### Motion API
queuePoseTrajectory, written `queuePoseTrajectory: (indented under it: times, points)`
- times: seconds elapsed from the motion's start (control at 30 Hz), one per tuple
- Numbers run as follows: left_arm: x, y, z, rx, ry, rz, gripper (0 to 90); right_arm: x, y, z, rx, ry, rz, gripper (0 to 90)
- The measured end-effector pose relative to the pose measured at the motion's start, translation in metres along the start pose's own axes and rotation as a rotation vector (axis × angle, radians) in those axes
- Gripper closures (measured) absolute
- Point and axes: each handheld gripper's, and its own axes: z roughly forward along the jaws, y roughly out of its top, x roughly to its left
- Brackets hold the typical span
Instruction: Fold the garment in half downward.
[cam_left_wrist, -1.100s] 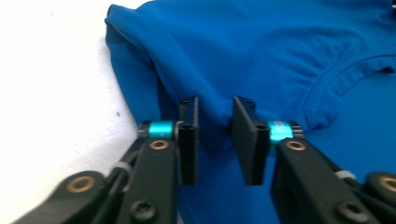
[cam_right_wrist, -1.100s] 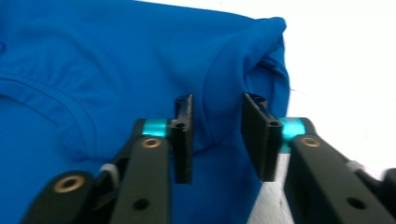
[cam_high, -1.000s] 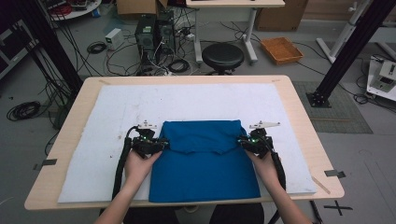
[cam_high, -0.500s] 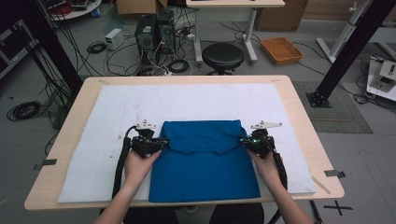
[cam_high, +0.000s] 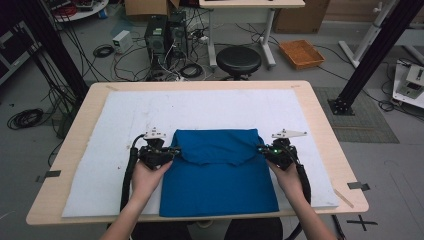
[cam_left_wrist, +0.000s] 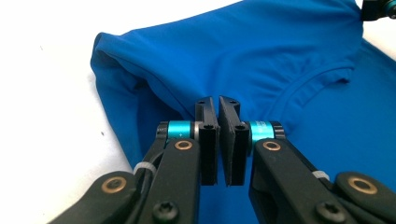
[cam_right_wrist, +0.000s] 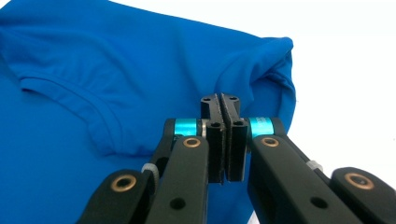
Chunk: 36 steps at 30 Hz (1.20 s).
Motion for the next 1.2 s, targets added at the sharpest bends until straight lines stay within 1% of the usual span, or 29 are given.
queuePoseTrajectory:
  times: [0.17,0.23,0.27,0.4,0.6,0.67,0.7,0.87,0.93,0.97,1.0,1.2]
  points:
    - [-0.004,0.0,-0.008,-0.001,-0.013,0.016,86.2,0.001,0.0,-0.009,-0.006,0.01,-0.008,89.5]
    - [-0.007,0.001,-0.012,-0.005,-0.023,0.021,86.2,0.002,0.001,-0.013,-0.008,0.012,-0.003,89.4]
    - [-0.009,0.001,-0.014,-0.008,-0.029,0.019,86.2,0.002,0.001,-0.015,-0.009,0.012,-0.005,89.5]
    - [-0.016,0.002,-0.021,-0.001,-0.04,0.048,86.2,0.005,-0.001,-0.022,-0.006,0.022,-0.01,89.4]
    - [-0.03,-0.001,-0.034,-0.001,-0.055,0.074,86.2,0.012,-0.005,-0.033,-0.009,0.04,-0.039,89.4]
    - [-0.034,-0.003,-0.039,0.002,-0.061,0.082,86.1,0.015,-0.007,-0.037,-0.006,0.044,-0.047,89.4]
    - [-0.036,-0.005,-0.041,0.006,-0.064,0.092,86.2,0.016,-0.008,-0.039,-0.006,0.046,-0.051,89.5]
    - [-0.046,-0.011,-0.052,0.006,-0.093,0.095,86.1,0.022,-0.015,-0.051,0.002,0.062,-0.063,89.4]
    - [-0.049,-0.015,-0.058,0.013,-0.107,0.101,86.2,0.023,-0.019,-0.056,0.002,0.071,-0.068,89.4]
    - [-0.051,-0.017,-0.06,0.01,-0.113,0.099,86.2,0.025,-0.021,-0.059,0.001,0.074,-0.07,89.4]
    - [-0.053,-0.019,-0.063,0.016,-0.117,0.107,86.2,0.026,-0.023,-0.063,0.002,0.077,-0.072,89.4]
    - [-0.063,-0.035,-0.076,0.042,-0.145,0.119,86.1,0.037,-0.039,-0.083,0.017,0.096,-0.092,89.4]
